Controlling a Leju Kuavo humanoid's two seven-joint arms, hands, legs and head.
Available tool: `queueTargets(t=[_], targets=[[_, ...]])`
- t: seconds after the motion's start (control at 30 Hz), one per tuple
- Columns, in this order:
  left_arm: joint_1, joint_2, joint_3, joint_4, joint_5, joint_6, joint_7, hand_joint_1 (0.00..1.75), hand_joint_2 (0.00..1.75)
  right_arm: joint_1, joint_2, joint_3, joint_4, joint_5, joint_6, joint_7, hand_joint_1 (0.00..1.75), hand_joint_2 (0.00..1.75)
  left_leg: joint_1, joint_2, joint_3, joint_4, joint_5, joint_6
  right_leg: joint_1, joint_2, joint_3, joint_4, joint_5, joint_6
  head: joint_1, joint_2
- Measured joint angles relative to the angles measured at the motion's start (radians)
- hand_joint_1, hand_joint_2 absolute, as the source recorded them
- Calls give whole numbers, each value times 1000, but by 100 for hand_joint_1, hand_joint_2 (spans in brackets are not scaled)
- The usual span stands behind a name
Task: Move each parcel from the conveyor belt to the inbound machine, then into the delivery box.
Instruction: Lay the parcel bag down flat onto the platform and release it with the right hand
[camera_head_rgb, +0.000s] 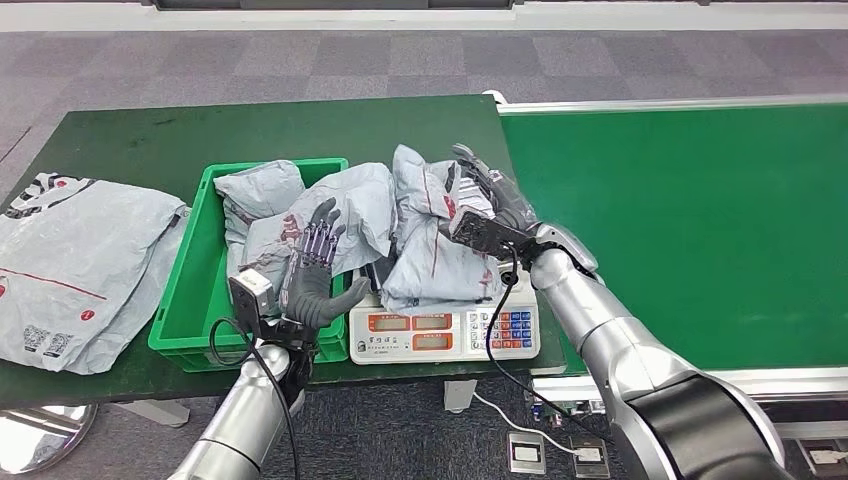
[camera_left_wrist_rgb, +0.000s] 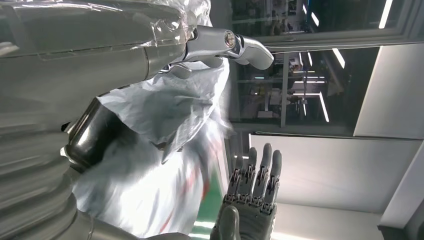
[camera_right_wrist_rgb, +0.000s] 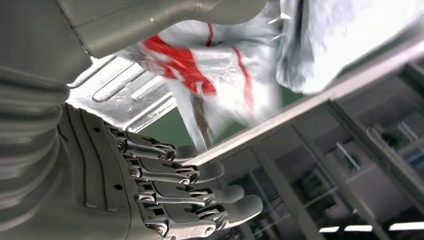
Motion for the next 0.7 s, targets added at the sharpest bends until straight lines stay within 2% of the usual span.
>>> queueTargets(t=[0.23, 0.53, 0.6, 0.7], targets=[[-3, 0, -1, 0, 6, 1, 0, 0, 175, 39, -6, -64, -38, -96, -79, -31, 0, 175, 0, 0, 0, 0, 0, 0, 0, 0, 0, 0, 0, 0, 0, 0], [-3, 0, -1, 0, 10, 12, 0, 0, 175, 101, -42, -143, -98, -233, -54, -53, 0, 175, 0, 1, 0, 0, 0, 0, 0, 1, -1, 0, 0, 0, 0, 0], [-2, 1, -5, -7, 1, 32, 0, 0, 175, 141, -57, -151, -154, -288, -108, -55, 0, 175, 0, 0, 0, 0, 0, 0, 0, 0, 0, -1, 0, 0, 0, 0], [-1, 3, -22, -29, -23, 85, 0, 0, 175, 222, -84, -161, -277, -385, -252, -56, 0, 175, 0, -2, 0, 0, -1, 1, 0, -2, 0, -1, 0, 1, 0, 0]])
